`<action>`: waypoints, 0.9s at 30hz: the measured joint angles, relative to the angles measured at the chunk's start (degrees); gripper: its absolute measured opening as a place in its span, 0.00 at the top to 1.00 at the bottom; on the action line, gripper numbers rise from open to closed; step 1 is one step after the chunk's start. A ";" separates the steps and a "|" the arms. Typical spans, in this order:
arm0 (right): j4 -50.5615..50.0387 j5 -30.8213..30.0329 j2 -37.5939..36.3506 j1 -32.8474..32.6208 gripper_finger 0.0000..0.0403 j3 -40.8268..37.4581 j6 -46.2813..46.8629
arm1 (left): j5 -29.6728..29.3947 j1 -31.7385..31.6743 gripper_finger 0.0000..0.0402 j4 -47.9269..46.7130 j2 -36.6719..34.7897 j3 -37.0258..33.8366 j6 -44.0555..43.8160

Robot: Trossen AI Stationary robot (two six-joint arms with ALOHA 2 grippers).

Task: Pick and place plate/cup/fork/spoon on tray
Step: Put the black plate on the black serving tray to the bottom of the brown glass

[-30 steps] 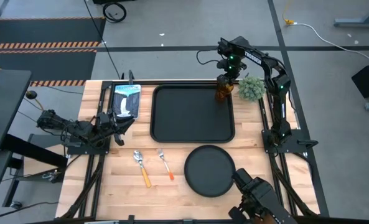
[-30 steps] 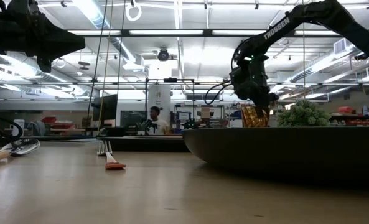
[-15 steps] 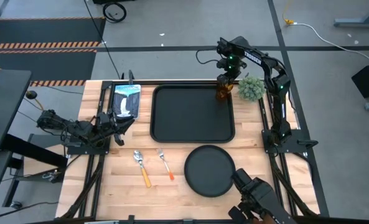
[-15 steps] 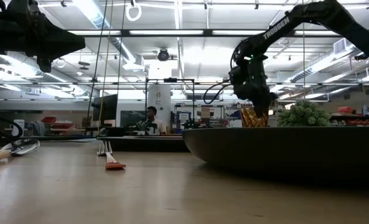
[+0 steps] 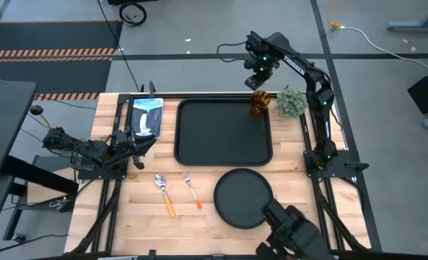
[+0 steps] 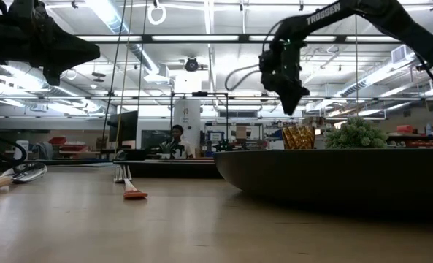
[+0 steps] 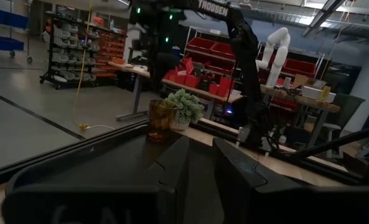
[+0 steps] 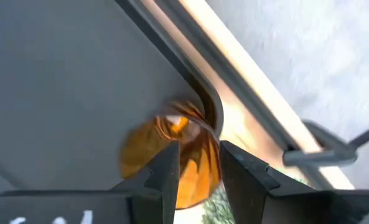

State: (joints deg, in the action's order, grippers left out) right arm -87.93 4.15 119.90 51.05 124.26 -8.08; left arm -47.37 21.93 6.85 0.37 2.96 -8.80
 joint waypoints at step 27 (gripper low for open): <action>7.07 -3.49 -0.02 -35.04 0.70 4.09 5.00 | 0.02 0.00 0.80 -0.15 -0.01 0.00 0.45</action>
State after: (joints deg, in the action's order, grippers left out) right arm -80.85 0.67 119.87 16.01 128.35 -3.07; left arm -47.35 21.93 6.70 0.36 2.96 -8.34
